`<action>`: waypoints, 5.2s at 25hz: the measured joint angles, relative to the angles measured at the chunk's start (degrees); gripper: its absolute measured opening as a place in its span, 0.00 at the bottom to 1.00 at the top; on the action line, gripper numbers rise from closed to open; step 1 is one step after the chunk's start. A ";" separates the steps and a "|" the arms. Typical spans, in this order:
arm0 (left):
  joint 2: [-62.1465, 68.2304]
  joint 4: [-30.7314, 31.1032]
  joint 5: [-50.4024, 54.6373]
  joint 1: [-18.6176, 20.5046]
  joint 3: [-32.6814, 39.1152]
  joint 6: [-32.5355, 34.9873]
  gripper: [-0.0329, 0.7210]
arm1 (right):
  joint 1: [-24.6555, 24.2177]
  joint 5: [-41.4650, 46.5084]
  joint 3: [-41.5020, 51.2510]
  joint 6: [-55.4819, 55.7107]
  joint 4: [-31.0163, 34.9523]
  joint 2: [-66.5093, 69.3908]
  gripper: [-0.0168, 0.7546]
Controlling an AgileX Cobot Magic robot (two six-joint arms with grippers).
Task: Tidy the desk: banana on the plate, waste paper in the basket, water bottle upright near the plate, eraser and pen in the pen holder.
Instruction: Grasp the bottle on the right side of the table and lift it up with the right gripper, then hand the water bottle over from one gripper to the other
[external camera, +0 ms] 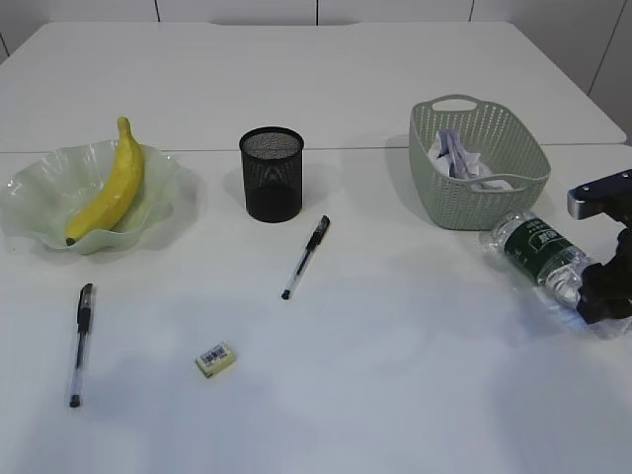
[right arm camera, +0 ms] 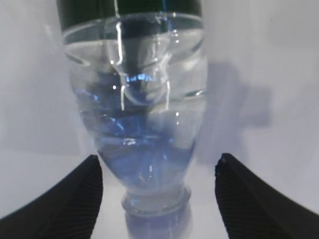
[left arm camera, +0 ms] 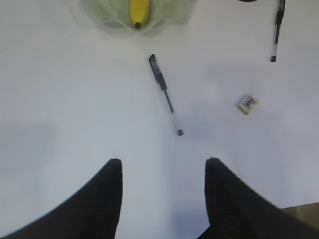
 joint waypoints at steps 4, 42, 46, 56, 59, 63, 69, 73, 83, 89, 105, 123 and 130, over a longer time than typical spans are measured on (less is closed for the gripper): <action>0.00 -0.04 0.00 0.00 0.00 0.00 0.55 | 0.00 -1.84 0.00 -2.98 1.23 0.11 0.70; 0.00 -1.23 0.00 0.00 0.00 0.00 0.55 | -0.05 7.81 -2.96 -5.83 6.86 -0.34 0.46; 0.00 -1.23 -0.15 0.00 0.00 0.00 0.55 | -0.05 9.60 -2.96 -6.30 6.86 -3.47 0.45; 0.00 -1.23 -0.89 0.00 0.00 1.45 0.55 | -0.05 16.08 -2.86 -15.92 15.06 -7.64 0.45; 0.00 -1.35 -1.27 0.00 0.00 3.64 0.55 | -0.05 18.60 -2.86 -20.43 18.91 -10.24 0.45; 0.00 -1.94 -1.75 0.00 0.00 5.11 0.55 | 1.02 21.16 -2.86 -22.90 20.98 -14.25 0.45; 0.00 -8.91 -5.00 0.00 0.00 7.77 0.55 | 6.52 23.46 -2.86 -23.29 21.42 -18.75 0.45; 0.00 -13.52 -5.76 0.00 0.00 13.63 0.55 | 11.53 27.03 -2.85 -23.39 21.53 -20.74 0.45; 0.00 -28.78 -7.55 0.00 0.00 40.68 0.55 | 19.73 36.95 -2.85 -20.84 21.53 -24.83 0.45; 1.00 -36.39 -10.79 0.00 0.00 57.50 0.55 | 22.78 37.67 -2.85 -20.02 21.53 -26.76 0.45; 11.63 -40.02 -12.33 -12.52 0.00 81.89 0.55 | 32.89 40.22 -4.67 -15.63 20.65 -26.99 0.45; 22.11 -17.90 -31.56 -35.02 0.00 83.21 0.56 | 37.19 40.55 -12.15 -8.46 19.58 -23.18 0.45; 27.52 -10.49 -42.74 -42.97 0.00 83.21 0.57 | 37.19 40.58 -12.28 -5.57 19.54 -23.09 0.45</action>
